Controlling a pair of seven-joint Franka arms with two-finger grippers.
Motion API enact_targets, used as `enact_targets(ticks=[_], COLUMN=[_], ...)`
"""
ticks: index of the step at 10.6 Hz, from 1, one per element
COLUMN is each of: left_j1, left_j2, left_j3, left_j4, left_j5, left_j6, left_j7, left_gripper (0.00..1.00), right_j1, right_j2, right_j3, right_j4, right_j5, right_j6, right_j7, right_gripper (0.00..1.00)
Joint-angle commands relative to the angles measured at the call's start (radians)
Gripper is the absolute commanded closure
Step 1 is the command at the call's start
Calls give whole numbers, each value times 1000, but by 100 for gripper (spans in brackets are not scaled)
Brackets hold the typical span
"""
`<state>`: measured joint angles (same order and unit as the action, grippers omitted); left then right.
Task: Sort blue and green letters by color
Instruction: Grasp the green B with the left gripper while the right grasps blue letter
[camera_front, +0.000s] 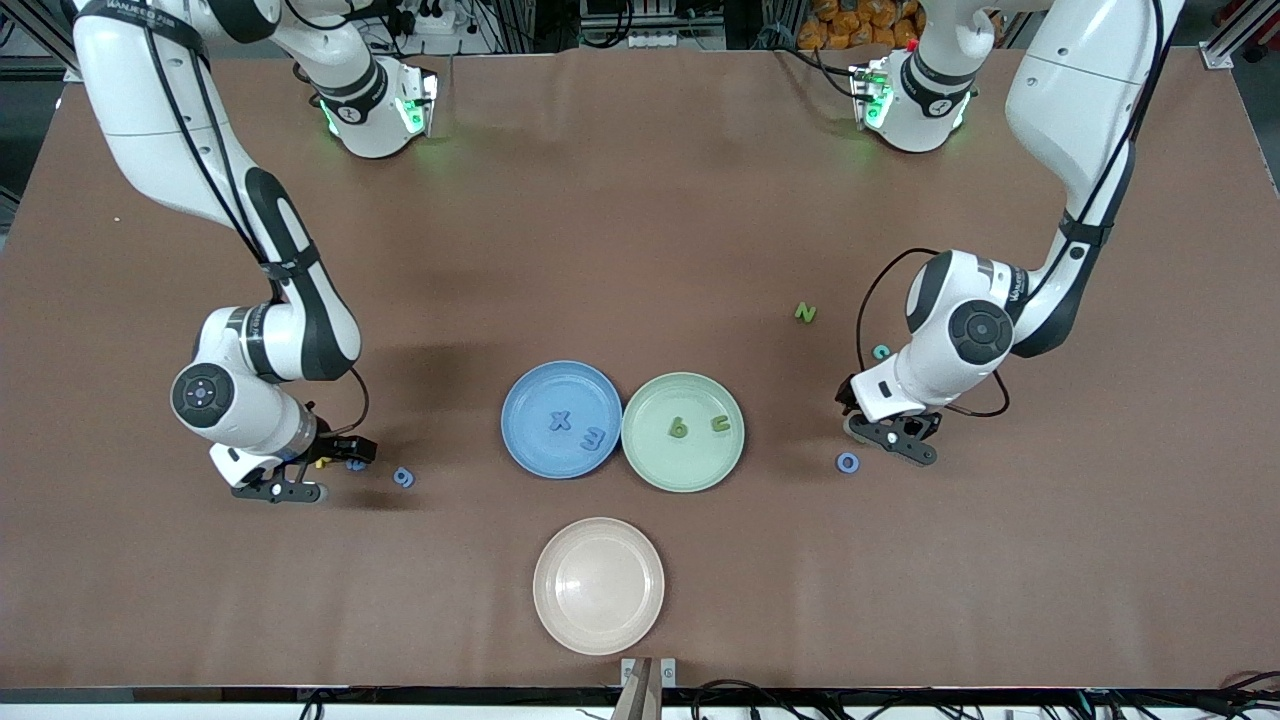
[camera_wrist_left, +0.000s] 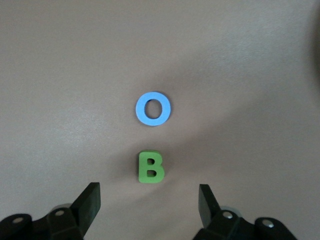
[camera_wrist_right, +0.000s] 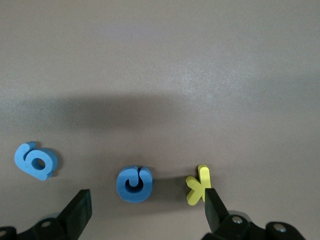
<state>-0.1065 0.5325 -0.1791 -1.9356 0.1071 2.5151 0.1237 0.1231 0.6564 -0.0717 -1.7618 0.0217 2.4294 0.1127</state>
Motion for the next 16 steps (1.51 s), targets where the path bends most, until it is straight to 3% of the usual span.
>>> enact_targets(ticks=[1, 7, 8, 11, 12, 13, 14, 15, 16], left_j1=[14, 13, 13, 8, 10, 11, 11, 11, 11], left_j2=[32, 95, 96, 110, 118, 122, 126, 130, 129], left_j3=[-3, 0, 0, 0, -2, 0, 0, -2, 0], left_j4=[18, 59, 63, 64, 64, 67, 66, 67, 69], left_j5=[22, 22, 22, 22, 22, 22, 20, 22, 22], left_j6=[33, 57, 57, 57, 57, 57, 57, 57, 57], left_j7=[2, -7, -7, -42, -47, -47, -56, -76, -81], left_gripper=[17, 22, 31, 36, 42, 51, 57, 64, 80], right_j1=[-7, 9, 9, 13, 13, 13, 12, 12, 12], right_j2=[6, 22, 25, 32, 32, 32, 32, 32, 32], right_j3=[12, 12, 12, 13, 13, 13, 13, 13, 13], right_j4=[5, 2, 2, 2, -5, -28, -47, -50, -50], right_j5=[-5, 7, 7, 9, 9, 7, 7, 7, 7], right_j6=[17, 62, 63, 79, 80, 124, 151, 151, 151], right_j7=[-2, 41, 41, 48, 48, 48, 44, 44, 47], right_gripper=[0, 0, 0, 0, 0, 7, 25, 50, 58])
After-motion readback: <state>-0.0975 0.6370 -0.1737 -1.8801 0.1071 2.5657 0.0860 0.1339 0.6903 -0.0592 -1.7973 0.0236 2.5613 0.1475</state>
